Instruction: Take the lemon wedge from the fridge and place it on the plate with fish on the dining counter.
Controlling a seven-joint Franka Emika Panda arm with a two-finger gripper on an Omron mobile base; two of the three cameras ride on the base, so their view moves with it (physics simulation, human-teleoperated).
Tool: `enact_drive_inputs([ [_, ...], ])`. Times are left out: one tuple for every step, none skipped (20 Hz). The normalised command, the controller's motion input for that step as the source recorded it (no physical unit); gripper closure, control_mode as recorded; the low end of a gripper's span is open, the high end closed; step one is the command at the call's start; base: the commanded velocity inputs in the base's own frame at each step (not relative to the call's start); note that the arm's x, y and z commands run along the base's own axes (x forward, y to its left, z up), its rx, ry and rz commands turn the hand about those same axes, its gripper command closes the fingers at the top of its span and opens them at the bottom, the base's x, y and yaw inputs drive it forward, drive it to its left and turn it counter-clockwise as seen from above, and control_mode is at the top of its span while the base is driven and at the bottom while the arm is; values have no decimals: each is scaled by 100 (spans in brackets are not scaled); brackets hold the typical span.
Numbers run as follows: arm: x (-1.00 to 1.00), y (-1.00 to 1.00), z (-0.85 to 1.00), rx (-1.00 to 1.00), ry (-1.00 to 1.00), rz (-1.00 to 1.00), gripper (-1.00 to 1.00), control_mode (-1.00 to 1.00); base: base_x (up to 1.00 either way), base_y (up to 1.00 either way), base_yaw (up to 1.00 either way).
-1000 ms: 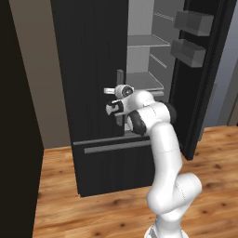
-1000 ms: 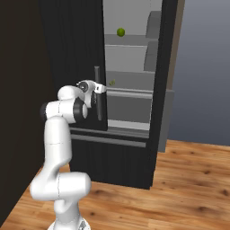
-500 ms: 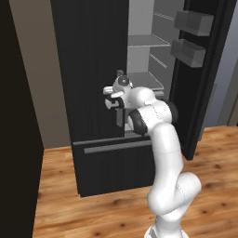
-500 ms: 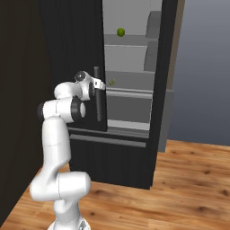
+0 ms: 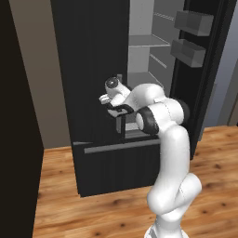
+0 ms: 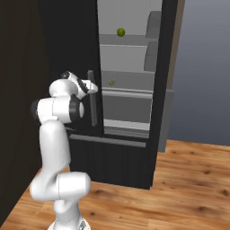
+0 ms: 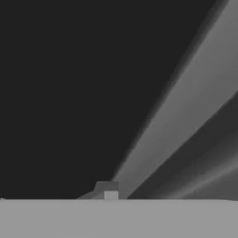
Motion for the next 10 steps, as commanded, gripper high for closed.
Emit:
enact_drive_inputs([
  [-100,100,64,-19,-14,4,100,-100,0,0,0],
  [-100,100,64,-18,-18,3,100,-100,0,0,0],
  [-100,100,66,-18,-23,2,100,-100,0,0,0],
  [-100,100,71,-18,-27,1,100,-100,0,0,0],
  [-100,100,85,-18,-34,0,100,-100,0,0,0],
  [-100,100,97,-18,-41,0,100,-100,0,0,0],
  [-100,100,100,-19,-47,0,100,-100,0,0,0],
  [-100,100,100,-22,-51,0,100,-100,0,0,0],
  [-100,100,100,-23,-51,0,100,-100,0,0,0],
  [-100,100,100,-24,-51,0,100,-100,0,0,0],
])
